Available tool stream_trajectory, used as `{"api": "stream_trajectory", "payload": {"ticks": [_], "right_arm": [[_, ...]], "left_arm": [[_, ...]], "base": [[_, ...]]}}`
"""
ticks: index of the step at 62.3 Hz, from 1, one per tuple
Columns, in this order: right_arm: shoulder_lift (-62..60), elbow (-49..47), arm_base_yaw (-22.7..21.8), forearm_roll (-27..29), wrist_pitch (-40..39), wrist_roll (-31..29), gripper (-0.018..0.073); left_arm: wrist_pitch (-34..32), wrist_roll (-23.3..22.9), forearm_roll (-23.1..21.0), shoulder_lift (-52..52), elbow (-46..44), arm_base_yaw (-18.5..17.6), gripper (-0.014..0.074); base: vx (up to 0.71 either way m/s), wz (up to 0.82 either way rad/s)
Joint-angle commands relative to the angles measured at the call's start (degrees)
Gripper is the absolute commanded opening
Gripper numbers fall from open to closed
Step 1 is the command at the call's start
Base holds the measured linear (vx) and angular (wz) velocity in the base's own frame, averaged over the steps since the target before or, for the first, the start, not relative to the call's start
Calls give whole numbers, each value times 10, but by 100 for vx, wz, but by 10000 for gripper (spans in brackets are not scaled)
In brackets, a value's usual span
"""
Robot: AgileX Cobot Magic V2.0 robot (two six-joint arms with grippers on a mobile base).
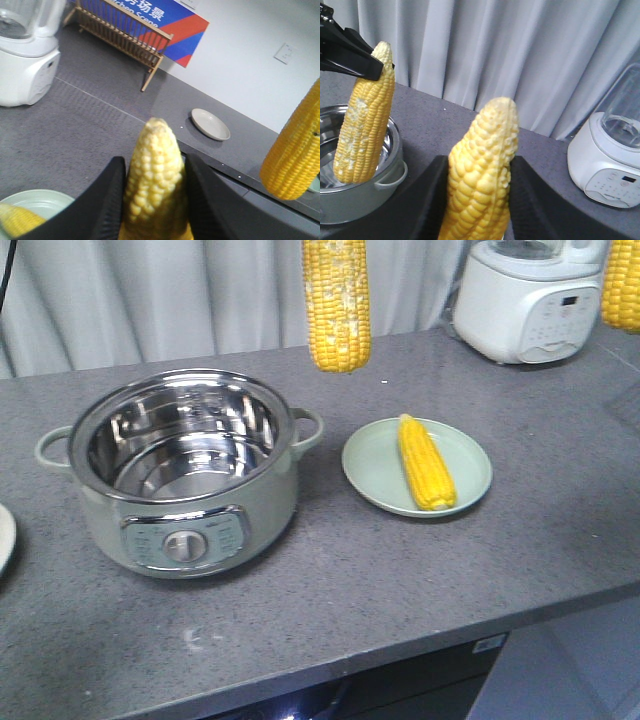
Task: Distribute corn equally
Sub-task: 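Drive the base along the counter holding a cob in each gripper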
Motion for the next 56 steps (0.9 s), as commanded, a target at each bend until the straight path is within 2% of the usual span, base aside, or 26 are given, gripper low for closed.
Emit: {"api": "stream_trajectory", "payload": {"ticks": [1, 56], "right_arm": [[-8, -12, -3, 13, -20, -1, -4], [-8, -12, -3, 13, -19, -1, -4]], "left_arm": [[-16, -6, -33, -40, -38, 0, -7], [-16, -6, -33, -40, -38, 0, -7]], "base": [[-2, -29], [-2, -26]]}}
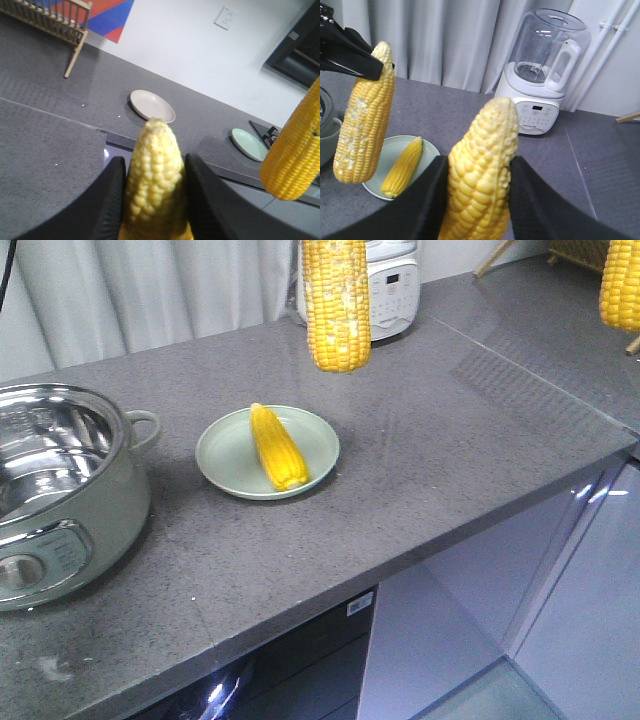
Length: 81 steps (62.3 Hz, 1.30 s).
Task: Distribute corn equally
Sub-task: 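Drive the base along the counter holding a cob in each gripper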
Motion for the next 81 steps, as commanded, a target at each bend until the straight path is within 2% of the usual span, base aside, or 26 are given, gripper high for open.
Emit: {"api": "stream_trajectory", "payload": {"ticks": [1, 81], "right_arm": [[-8, -12, -3, 13, -19, -1, -4], [-8, -12, -3, 13, -19, -2, -4]], "left_arm": [[-16, -6, -33, -40, -38, 0, -7], [-16, -6, -33, -40, -38, 0, -7]], "base": [[-2, -23], [-3, -26]]}}
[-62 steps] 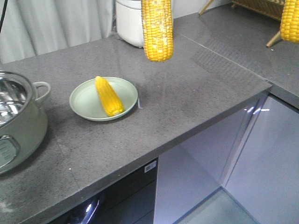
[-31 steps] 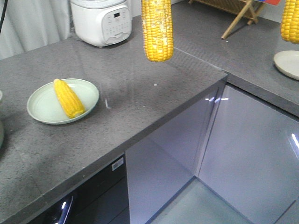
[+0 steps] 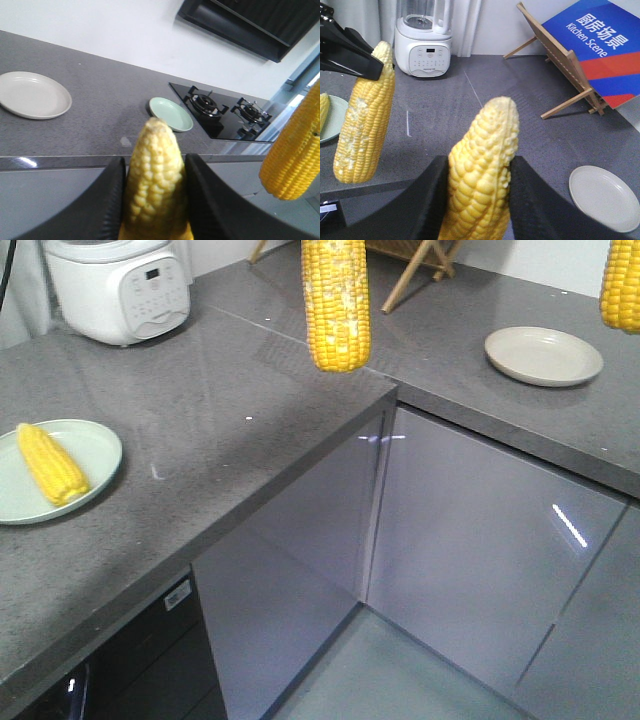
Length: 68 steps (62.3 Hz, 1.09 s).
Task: Distribute corn equally
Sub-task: 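Drive the base along the counter holding a cob in each gripper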
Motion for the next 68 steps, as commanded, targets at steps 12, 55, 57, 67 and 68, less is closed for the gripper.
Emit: {"api": "stream_trajectory", "payload": {"ticks": [12, 55, 57, 67, 68], "right_arm": [[-8, -12, -3, 13, -20, -1, -4], [-8, -12, -3, 13, -19, -1, -4], [-8, -12, -3, 13, -19, -1, -4], [-8, -12, -3, 13, -19, -1, -4], [-8, -12, -3, 13, -19, -1, -4]], "left_arm": [[-16, -6, -33, -40, -38, 0, -7], [-16, -6, -33, -40, -38, 0, -7], [-16, -6, -33, -40, -38, 0, -7], [-16, -6, -33, -40, -38, 0, -7], [-16, -6, -33, -40, -38, 0, -7]], "base": [[-3, -31], [-3, -30], [-3, -25], [-3, -24], [-3, -23]]}}
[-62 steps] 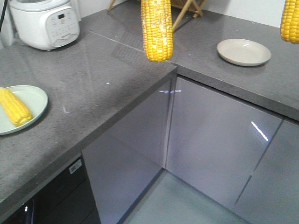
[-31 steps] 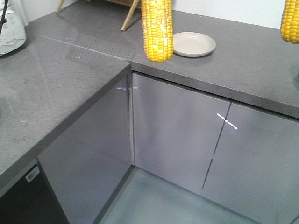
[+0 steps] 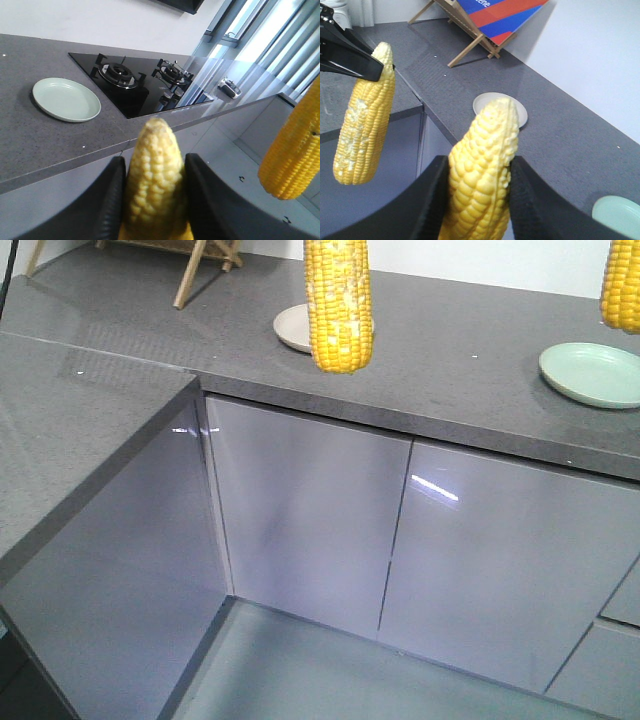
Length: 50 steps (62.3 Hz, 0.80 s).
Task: Distribute corn equally
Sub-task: 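Drive the base along the counter holding a cob in each gripper, then drive the base up to the empty beige and pale green plates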
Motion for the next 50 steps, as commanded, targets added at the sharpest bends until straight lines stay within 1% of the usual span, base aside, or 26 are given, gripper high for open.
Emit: {"api": "stream_trajectory", "payload": {"ticks": [1, 50], "right_arm": [[-8, -12, -3, 13, -19, -1, -4], [-8, -12, -3, 13, -19, -2, -4]], "left_arm": [[-16, -6, -33, -40, -38, 0, -7], [-16, -6, -33, -40, -38, 0, -7]], "base": [[-3, -23], [-2, -19]]}}
